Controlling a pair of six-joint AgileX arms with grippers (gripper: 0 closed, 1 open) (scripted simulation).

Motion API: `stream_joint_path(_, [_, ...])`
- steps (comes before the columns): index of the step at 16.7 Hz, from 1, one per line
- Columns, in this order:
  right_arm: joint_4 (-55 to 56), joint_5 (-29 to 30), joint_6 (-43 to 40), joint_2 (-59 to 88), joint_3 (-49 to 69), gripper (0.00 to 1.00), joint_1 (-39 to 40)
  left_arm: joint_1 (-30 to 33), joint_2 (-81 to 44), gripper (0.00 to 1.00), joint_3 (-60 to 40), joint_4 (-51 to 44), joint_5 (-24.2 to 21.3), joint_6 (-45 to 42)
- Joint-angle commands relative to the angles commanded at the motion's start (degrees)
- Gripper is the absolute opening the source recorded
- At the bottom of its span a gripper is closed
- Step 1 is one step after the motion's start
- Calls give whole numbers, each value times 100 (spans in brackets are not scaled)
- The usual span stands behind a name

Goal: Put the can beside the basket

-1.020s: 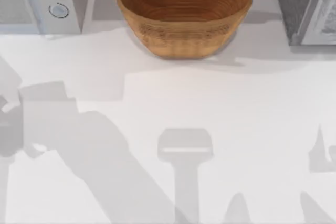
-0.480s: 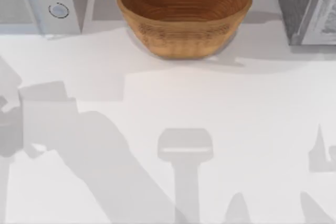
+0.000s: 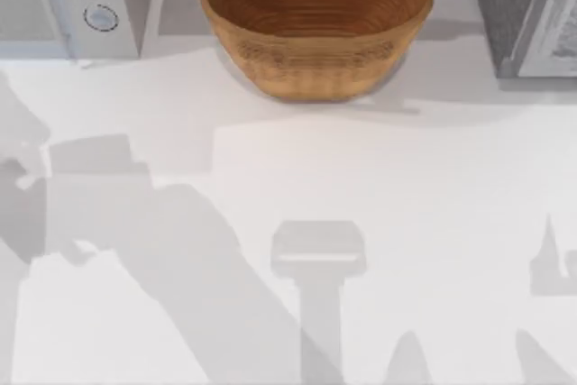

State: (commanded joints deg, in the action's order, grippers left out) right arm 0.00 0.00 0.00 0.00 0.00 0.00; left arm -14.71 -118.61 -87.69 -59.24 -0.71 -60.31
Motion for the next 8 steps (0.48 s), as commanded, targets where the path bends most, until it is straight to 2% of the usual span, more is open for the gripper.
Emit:
stream_joint_path(4, [0,0,0,0,0,100,0,817,-264,0,-359,-238,-169,1221])
stream_joint_path(8, [0,0,0,0,0,100,0,1944,-716,0,-861,-623,-379,3023])
